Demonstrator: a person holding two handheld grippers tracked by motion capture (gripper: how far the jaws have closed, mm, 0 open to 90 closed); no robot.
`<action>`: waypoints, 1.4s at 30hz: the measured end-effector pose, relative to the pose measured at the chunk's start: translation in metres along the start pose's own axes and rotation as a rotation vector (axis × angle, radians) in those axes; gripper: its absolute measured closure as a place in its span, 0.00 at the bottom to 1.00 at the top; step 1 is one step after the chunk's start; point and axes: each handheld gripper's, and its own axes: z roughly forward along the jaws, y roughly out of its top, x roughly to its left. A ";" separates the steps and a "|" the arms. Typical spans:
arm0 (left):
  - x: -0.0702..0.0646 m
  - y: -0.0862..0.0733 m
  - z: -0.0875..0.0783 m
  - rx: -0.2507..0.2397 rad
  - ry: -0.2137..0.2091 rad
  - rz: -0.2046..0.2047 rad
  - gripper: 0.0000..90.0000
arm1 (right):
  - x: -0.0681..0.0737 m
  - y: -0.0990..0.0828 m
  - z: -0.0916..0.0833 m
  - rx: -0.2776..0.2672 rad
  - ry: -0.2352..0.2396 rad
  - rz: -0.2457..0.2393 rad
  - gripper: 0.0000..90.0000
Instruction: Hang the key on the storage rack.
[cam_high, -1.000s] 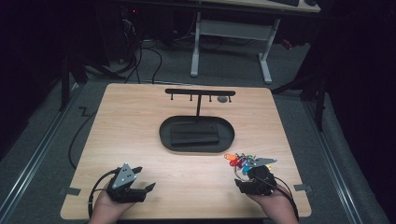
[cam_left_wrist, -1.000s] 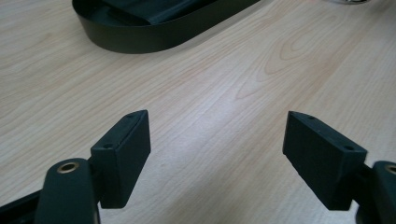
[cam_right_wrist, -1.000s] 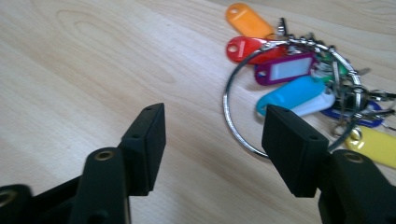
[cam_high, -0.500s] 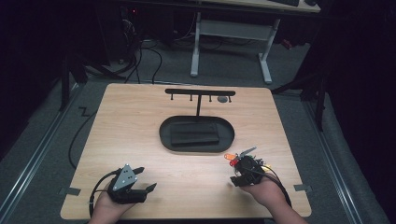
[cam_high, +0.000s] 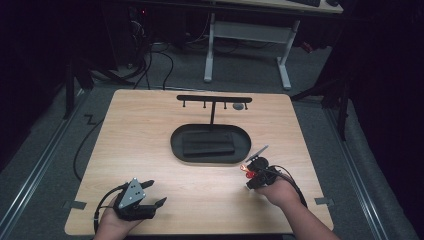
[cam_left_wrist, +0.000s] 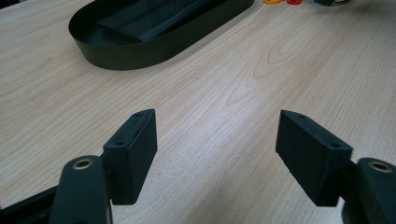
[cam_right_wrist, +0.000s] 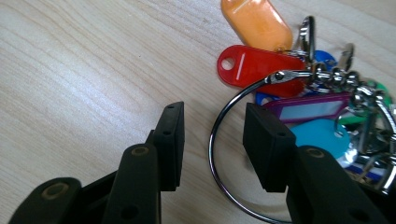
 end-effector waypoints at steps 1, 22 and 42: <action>0.000 0.000 0.000 0.000 0.000 0.002 0.33 | -0.001 0.002 0.001 0.011 0.010 0.014 0.66; -0.002 -0.001 -0.001 -0.003 0.015 0.018 0.35 | 0.000 0.014 0.005 0.115 -0.034 -0.073 0.96; -0.003 -0.001 0.003 0.015 0.006 0.027 0.35 | -0.010 -0.011 -0.068 0.078 -0.094 -0.186 0.97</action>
